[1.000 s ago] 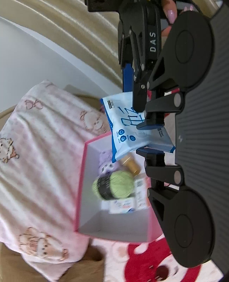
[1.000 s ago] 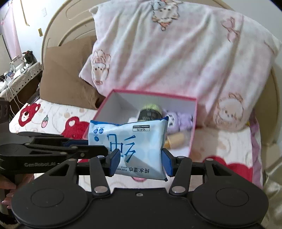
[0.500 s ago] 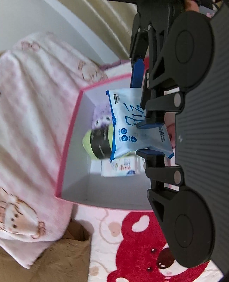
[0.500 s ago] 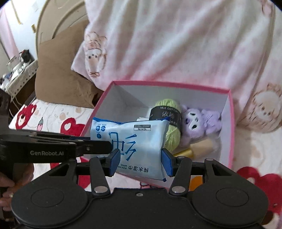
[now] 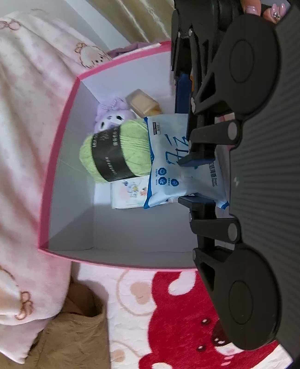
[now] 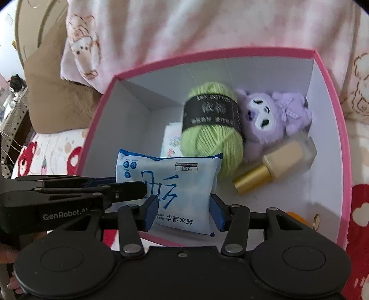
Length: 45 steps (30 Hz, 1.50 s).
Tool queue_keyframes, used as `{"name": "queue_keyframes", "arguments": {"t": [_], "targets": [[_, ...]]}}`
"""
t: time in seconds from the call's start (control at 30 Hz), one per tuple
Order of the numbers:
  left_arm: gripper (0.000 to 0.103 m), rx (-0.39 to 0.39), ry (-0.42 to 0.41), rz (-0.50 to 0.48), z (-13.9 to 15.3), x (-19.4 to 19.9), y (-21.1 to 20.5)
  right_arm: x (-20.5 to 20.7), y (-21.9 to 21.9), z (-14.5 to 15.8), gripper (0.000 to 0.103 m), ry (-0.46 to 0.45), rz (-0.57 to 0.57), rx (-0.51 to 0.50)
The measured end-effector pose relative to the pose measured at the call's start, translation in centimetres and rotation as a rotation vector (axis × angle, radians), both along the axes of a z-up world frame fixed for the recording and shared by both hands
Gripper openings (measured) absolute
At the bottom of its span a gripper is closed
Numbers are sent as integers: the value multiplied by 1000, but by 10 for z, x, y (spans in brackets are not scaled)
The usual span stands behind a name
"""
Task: Organize objects
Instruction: 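Lift the wet-wipe pack with the left tool and carry it into the box, then open the left tool to release the wipe pack, withdraw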
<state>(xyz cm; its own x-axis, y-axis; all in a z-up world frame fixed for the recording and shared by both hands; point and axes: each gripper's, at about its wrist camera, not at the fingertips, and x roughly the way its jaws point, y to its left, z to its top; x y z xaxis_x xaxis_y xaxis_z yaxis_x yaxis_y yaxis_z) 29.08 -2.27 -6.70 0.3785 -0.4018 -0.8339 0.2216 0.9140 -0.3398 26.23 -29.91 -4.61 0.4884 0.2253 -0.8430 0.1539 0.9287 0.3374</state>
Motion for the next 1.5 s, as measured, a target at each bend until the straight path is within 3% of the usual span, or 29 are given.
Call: {"name": "queue_keyframes", "arguments": {"t": [0.2, 0.3, 0.4, 0.43, 0.53, 0.77, 1.1, 1.33, 1.5], "targets": [[28, 31, -19, 26, -11, 2, -8, 1, -1, -5, 54, 1, -1, -45], [39, 28, -52, 37, -5, -4, -7, -6, 0, -1, 54, -24, 12, -93], [56, 0, -71, 56, 11, -14, -2, -22, 4, 15, 54, -104, 48, -186], [66, 19, -98, 66, 19, -20, 0, -28, 4, 23, 54, -133, 55, -209], [69, 75, -190, 60, 44, -38, 4, -47, 4, 46, 57, -203, 59, -206], [84, 91, -219, 36, 90, -72, 20, -89, 20, 89, 64, -304, 77, -215], [89, 90, -247, 16, 140, -135, 37, -142, 41, 125, 70, -342, 74, -253], [93, 122, -251, 4, 148, -165, 36, -172, 48, 138, 75, -347, 10, -315], [97, 159, -253, 25, 142, -181, 32, -185, 43, 133, 75, -324, -66, -302]]}}
